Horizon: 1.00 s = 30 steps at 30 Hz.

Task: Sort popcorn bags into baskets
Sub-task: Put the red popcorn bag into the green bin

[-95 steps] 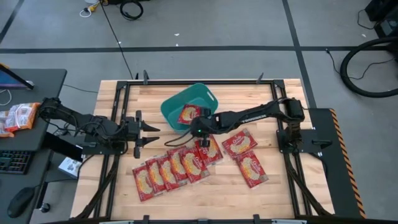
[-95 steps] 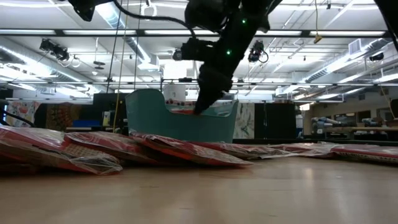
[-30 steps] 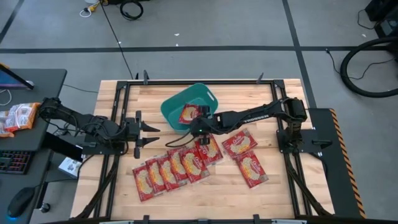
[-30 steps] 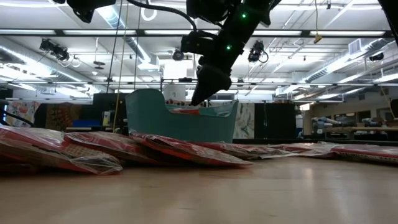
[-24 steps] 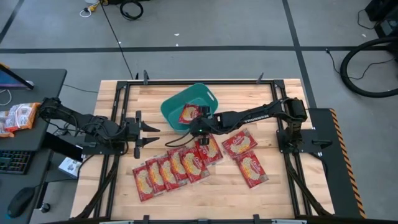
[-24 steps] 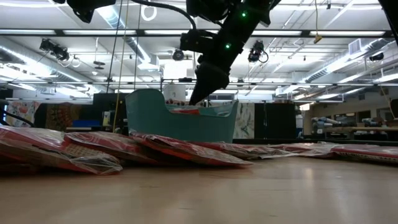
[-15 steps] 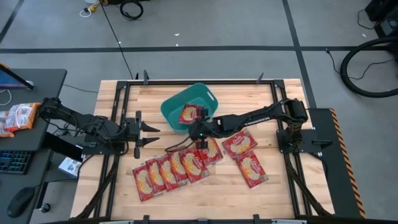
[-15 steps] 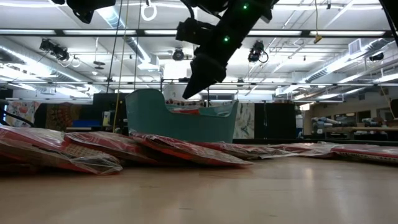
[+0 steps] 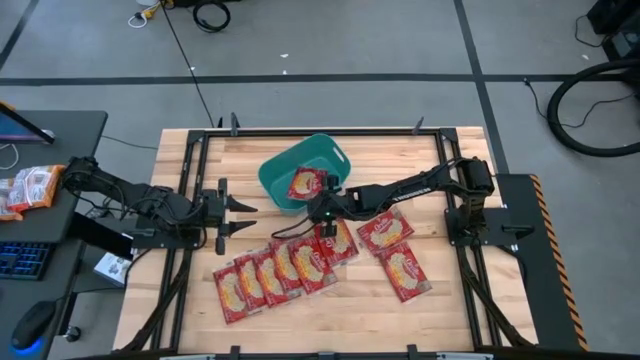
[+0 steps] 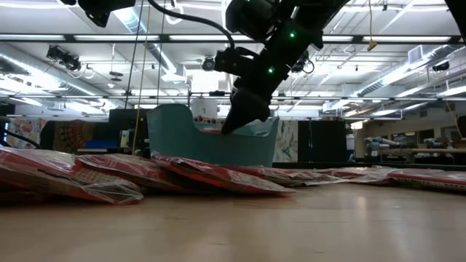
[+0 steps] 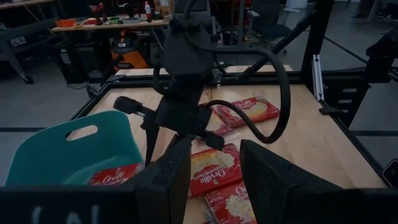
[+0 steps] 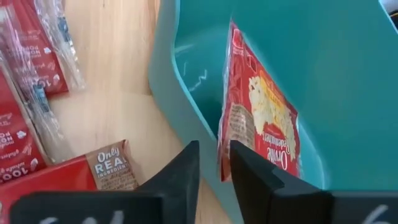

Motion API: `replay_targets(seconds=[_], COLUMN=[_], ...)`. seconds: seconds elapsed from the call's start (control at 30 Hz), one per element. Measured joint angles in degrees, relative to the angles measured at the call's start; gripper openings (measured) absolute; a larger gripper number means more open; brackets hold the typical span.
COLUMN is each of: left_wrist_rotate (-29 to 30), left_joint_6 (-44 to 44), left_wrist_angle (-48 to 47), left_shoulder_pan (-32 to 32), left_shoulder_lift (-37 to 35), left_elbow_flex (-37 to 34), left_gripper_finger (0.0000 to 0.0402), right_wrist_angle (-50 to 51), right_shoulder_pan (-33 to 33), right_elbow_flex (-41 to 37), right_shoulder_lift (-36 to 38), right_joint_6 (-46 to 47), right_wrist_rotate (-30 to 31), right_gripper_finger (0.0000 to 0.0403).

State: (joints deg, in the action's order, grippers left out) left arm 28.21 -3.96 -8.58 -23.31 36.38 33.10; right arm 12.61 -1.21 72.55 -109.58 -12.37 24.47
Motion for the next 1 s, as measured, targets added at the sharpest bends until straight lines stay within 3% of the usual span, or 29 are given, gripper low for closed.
replay_targets(seconds=[0.27,0.6,0.8,1.0], left_wrist_rotate=[0.0,0.0,0.0,0.0], left_joint_6=[0.1,0.1,-0.2,-0.3], left_wrist_angle=[0.0,0.0,0.0,0.0], left_shoulder_pan=[0.0,0.0,0.0,0.0], left_shoulder_lift=[0.0,0.0,0.0,0.0], left_elbow_flex=[0.0,0.0,0.0,0.0], left_gripper_finger=[0.0144,0.0144,0.0144,0.0144], right_wrist_angle=[-0.2,1.3,4.0,2.1], right_shoulder_pan=[0.0,0.5,2.6,7.1], right_elbow_flex=[0.0,4.0,9.5,10.5], right_shoulder_lift=[0.0,0.0,0.0,0.1], right_joint_6=[-0.5,2.4,13.9,24.7], right_wrist_rotate=[0.0,0.1,4.9,-11.8], right_gripper_finger=[0.0008,0.0005,0.0005,0.0006])
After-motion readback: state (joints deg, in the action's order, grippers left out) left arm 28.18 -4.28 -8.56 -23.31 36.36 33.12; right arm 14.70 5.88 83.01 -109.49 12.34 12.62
